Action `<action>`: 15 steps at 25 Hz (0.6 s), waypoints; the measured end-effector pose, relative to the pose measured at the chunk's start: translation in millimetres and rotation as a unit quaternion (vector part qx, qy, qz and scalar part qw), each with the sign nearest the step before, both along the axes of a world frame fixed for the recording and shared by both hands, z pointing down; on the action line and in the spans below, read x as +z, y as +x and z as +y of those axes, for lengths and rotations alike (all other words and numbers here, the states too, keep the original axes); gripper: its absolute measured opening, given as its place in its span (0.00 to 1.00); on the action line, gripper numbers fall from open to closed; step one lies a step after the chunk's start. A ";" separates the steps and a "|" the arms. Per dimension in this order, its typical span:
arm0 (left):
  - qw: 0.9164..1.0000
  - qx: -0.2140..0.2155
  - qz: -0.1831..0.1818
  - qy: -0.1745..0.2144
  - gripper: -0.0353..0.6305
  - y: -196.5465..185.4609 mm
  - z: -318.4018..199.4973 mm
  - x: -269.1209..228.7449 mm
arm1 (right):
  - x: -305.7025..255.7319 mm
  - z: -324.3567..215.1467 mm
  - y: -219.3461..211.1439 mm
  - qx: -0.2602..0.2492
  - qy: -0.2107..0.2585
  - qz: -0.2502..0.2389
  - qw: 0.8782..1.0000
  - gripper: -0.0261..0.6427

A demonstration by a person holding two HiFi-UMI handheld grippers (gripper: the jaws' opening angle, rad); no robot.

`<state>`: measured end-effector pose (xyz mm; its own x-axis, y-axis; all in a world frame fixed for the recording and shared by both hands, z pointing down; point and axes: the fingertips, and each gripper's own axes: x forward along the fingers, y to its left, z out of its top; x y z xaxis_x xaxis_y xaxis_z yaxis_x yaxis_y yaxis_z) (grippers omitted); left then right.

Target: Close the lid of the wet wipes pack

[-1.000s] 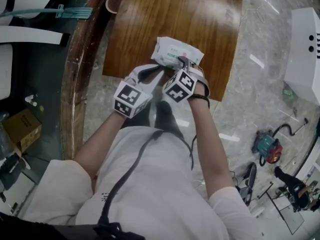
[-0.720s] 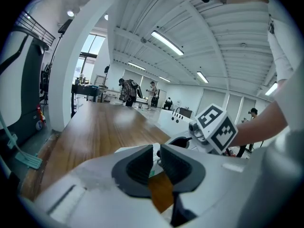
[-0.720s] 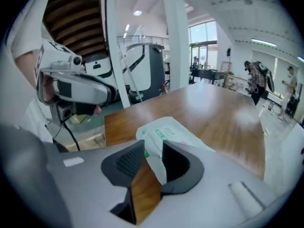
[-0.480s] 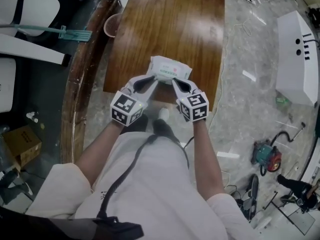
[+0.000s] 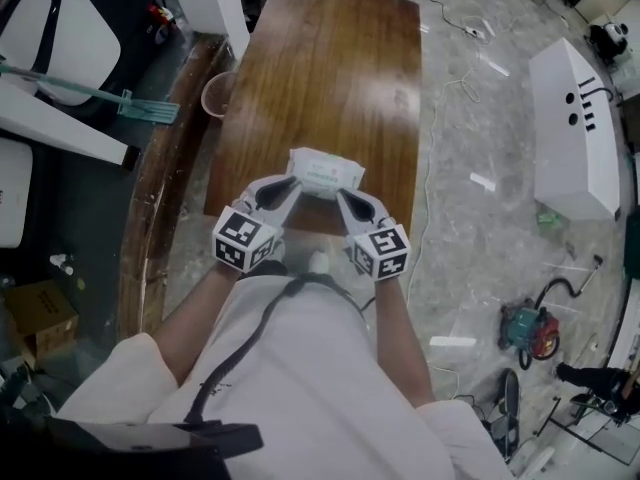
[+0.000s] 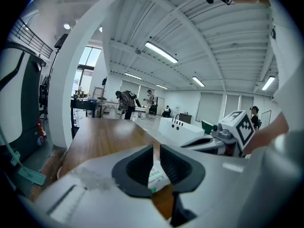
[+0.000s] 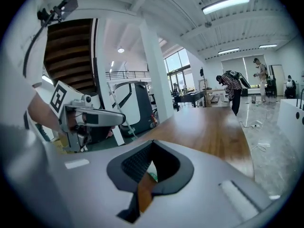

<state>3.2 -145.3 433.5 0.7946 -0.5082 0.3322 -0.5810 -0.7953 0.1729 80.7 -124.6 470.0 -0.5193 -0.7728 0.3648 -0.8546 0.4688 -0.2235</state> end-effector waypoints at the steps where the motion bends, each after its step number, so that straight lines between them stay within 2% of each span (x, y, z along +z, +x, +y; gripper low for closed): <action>1: 1.000 -0.001 0.002 0.002 0.13 -0.7 0.9 -2.7 | -5.2 1.3 1.3 0.007 0.006 -0.006 1.000 0.05; 6: 1.000 -0.006 0.011 0.011 0.13 -5.4 1.5 -11.1 | -28.1 4.5 7.0 0.037 0.036 -0.030 0.998 0.05; 15: 1.000 -0.010 0.008 0.007 0.11 -10.4 -2.9 -9.3 | -27.9 0.6 16.1 0.057 0.031 -0.042 0.997 0.05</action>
